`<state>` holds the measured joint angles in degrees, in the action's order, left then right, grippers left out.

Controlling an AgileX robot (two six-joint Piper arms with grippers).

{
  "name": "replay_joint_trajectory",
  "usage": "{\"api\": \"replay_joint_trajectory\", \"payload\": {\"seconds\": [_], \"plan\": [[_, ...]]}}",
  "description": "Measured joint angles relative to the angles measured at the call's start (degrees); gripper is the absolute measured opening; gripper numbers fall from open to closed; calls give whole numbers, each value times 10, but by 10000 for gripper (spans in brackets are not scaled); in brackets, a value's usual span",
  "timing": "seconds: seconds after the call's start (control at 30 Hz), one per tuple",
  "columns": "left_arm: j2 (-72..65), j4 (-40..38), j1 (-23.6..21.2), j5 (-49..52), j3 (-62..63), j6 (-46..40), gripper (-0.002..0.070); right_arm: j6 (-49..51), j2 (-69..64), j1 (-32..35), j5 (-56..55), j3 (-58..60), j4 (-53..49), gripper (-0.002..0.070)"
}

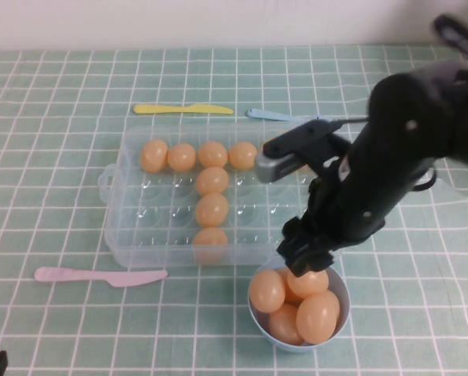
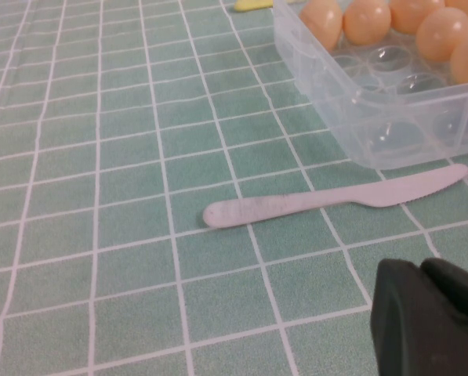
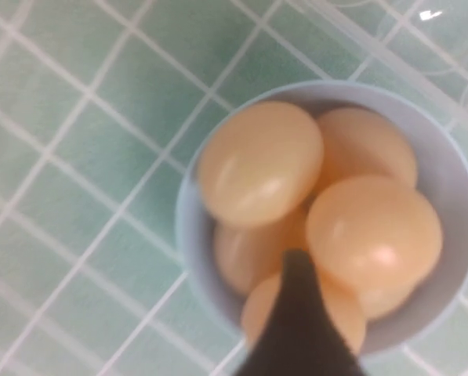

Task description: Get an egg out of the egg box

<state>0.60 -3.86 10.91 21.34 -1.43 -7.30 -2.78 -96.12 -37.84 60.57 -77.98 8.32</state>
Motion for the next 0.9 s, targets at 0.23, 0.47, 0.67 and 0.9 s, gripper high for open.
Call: {"api": "replay_joint_trajectory", "payload": {"seconds": [0.23, 0.47, 0.67, 0.9], "plan": [[0, 0, 0, 0, 0, 0, -4, 0, 75, 0, 81, 0, 48, 165], [0, 0, 0, 0, 0, 0, -4, 1, 128, 0, 97, 29, 99, -2], [0, 0, 0, 0, 0, 0, -4, 1, 213, 0, 94, 110, 82, -11], [0, 0, 0, 0, 0, 0, -4, 4, 306, 0, 100, 186, 43, -15]]}}
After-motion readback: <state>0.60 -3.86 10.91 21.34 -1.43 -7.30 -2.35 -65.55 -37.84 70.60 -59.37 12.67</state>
